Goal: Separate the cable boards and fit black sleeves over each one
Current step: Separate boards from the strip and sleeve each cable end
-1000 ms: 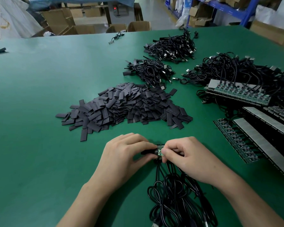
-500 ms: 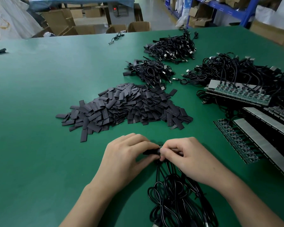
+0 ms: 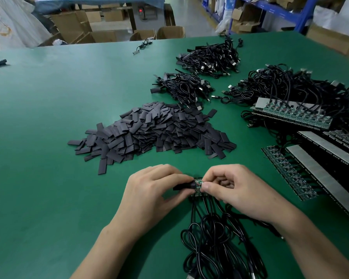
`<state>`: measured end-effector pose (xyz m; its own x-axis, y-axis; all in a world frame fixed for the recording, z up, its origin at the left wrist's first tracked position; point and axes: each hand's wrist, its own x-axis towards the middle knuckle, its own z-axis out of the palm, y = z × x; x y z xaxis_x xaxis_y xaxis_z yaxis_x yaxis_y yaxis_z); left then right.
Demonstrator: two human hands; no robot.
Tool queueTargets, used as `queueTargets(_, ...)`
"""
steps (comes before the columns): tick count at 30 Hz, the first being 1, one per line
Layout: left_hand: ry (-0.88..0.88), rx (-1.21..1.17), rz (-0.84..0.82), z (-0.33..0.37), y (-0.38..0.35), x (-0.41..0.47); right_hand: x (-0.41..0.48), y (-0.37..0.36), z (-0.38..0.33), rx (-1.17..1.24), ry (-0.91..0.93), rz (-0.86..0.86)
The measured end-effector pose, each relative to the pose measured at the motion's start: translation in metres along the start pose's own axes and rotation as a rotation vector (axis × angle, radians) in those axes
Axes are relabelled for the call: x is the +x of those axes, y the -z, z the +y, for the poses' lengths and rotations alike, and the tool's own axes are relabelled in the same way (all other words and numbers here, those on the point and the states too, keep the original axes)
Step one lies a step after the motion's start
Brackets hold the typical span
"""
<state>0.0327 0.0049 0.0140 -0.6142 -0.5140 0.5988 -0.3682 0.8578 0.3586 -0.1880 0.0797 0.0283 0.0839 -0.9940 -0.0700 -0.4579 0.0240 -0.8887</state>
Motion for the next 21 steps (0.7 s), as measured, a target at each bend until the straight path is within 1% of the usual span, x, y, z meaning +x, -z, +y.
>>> queueTargets(4,-0.037,-0.02,-0.017,0.0026,-0.0018,0.0003,0.0016,-0.0043,0.0026,0.007,0.015,-0.032)
queueTargets(12,-0.068,-0.022,-0.026,0.0012,-0.0026,-0.0014,0.0033,-0.0072,0.0075,0.007,-0.014,-0.013)
queueTargets(17,-0.006,-0.065,0.021,0.0021,-0.0033,-0.0004,0.002,-0.0024,0.0025,0.044,-0.027,0.01)
queueTargets(21,0.071,-0.111,0.016,0.0035,-0.0033,-0.0002,0.0013,0.002,0.0002,0.063,-0.05,-0.001)
